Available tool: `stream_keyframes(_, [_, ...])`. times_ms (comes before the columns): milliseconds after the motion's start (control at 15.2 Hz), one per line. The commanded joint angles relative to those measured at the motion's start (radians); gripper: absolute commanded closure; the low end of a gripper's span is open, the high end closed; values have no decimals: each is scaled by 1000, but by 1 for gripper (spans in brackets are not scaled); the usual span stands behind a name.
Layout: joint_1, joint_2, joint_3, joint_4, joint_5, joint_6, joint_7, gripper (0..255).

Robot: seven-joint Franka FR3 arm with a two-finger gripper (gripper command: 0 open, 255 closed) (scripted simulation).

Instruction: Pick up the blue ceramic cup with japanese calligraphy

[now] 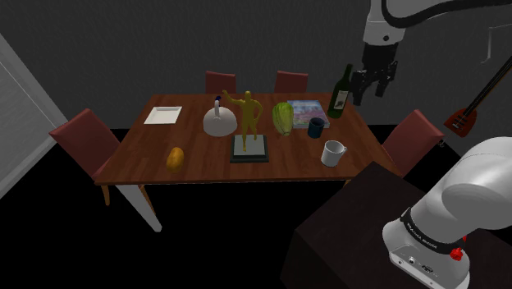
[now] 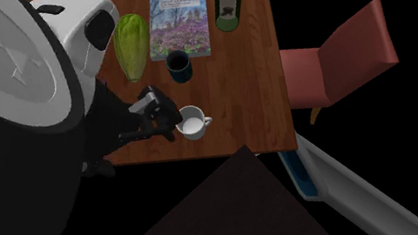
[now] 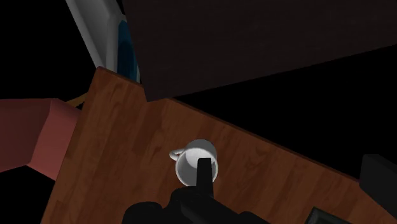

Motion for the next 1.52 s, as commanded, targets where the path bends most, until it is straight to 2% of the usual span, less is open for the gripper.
stream_keyframes(0, [-6,56,-21,-15,-11,80,-15,0])
stream_keyframes(396, [-15,256,-78,-2,-21,285,-59,0])
stream_keyframes(726, [-19,445,-118,49,-2,437,-106,0])
stream_keyframes(1122, [-30,685,-148,156,61,581,-179,0])
stream_keyframes(1452, [-56,886,-146,282,133,662,-247,0])
